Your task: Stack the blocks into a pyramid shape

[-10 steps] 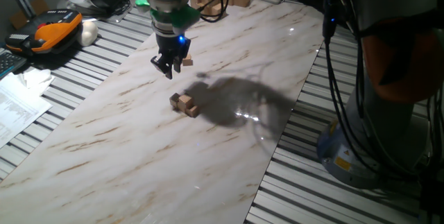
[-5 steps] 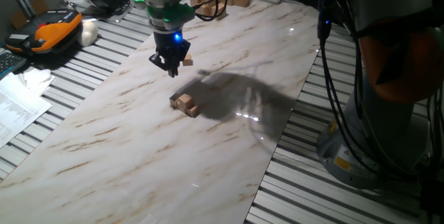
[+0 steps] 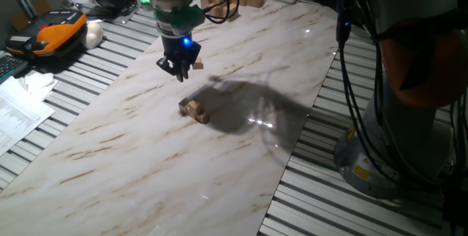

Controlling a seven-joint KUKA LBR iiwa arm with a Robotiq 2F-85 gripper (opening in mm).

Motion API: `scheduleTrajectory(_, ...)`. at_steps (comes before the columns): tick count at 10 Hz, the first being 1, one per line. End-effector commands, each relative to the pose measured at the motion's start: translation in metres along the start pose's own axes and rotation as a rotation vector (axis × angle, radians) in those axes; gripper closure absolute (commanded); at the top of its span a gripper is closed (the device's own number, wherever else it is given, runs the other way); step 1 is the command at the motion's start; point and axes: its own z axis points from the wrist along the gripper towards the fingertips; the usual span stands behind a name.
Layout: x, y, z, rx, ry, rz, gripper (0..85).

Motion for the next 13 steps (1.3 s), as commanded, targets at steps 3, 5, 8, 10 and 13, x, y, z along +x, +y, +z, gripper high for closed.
scheduleTrajectory(3,-0.047,-0.043,0.001,-0.008,0.014,-0.064,51.0)
scheduleTrajectory(5,-0.064,-0.061,0.008,0.015,0.017,-0.054,51.0)
scheduleTrajectory(8,-0.078,-0.094,0.024,0.016,0.019,-0.023,51.0)
scheduleTrajectory(10,-0.085,-0.11,0.033,0.03,0.013,0.009,51.0)
scheduleTrajectory(13,-0.083,-0.123,0.039,0.058,0.024,0.086,51.0)
